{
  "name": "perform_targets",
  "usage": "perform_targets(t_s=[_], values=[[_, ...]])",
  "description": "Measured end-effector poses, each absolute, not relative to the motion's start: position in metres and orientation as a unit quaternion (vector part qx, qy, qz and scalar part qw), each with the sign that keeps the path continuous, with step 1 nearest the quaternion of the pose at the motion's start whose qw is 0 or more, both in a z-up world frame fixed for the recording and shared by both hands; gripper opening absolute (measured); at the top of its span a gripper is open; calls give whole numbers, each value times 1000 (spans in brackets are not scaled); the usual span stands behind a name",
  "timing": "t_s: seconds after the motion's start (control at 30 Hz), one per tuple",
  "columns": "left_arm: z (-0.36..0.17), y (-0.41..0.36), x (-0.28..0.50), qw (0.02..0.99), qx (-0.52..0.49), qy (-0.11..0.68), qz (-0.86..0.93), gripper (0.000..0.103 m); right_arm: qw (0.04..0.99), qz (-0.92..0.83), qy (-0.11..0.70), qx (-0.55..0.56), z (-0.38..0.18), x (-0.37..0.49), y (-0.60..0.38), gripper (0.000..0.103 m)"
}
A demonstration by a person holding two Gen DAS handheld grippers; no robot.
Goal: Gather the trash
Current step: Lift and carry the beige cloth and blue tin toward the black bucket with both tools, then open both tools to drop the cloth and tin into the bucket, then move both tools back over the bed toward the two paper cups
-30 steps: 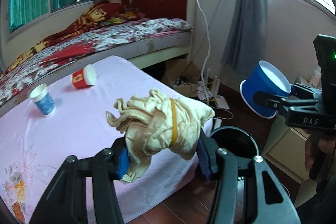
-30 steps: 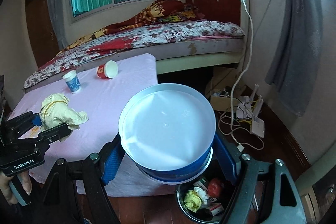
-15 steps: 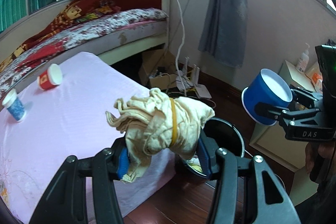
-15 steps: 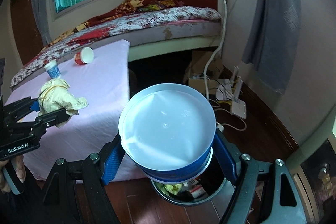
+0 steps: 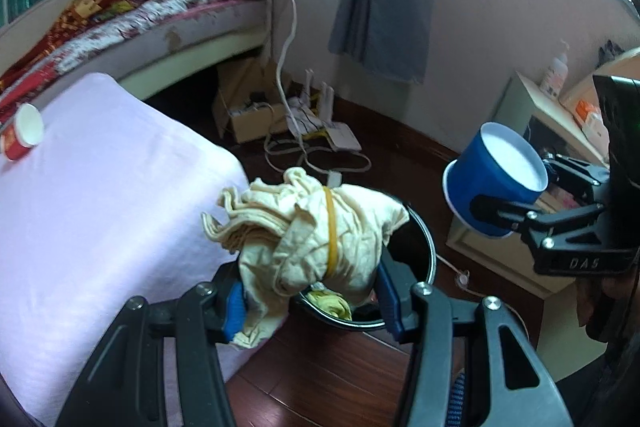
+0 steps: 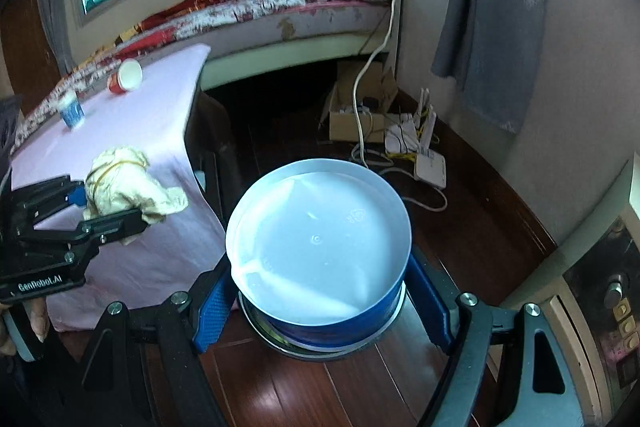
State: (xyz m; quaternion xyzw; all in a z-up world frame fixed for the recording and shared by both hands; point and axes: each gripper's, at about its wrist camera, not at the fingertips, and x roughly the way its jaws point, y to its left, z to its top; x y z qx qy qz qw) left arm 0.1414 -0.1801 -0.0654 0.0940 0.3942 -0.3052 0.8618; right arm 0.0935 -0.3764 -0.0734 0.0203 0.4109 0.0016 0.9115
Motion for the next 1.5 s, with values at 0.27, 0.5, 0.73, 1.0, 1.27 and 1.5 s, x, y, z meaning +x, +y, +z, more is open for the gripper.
perform_targets(t_s=[0.27,0.5,0.73,1.0,1.27,1.5], values=[[-99,-199,145,833,104,431,-332,55,889,9,457,2,-117,97,-383,81],[-139,-225,162,795,111,481,-353,55,867,38,495,-53,-159,118,-381,81],[-163,-240,177,777,95,512,-355,81,843,54,524,-112,-200,144,-377,84],[-173,-226,172,796,97,511,-309,102,841,13,531,-102,-217,141,-402,103],[-167,-209,158,817,107,495,-275,102,837,-11,545,-56,-216,133,-403,103],[-154,-191,149,828,103,487,-257,102,849,-8,526,-53,-190,133,-385,103]])
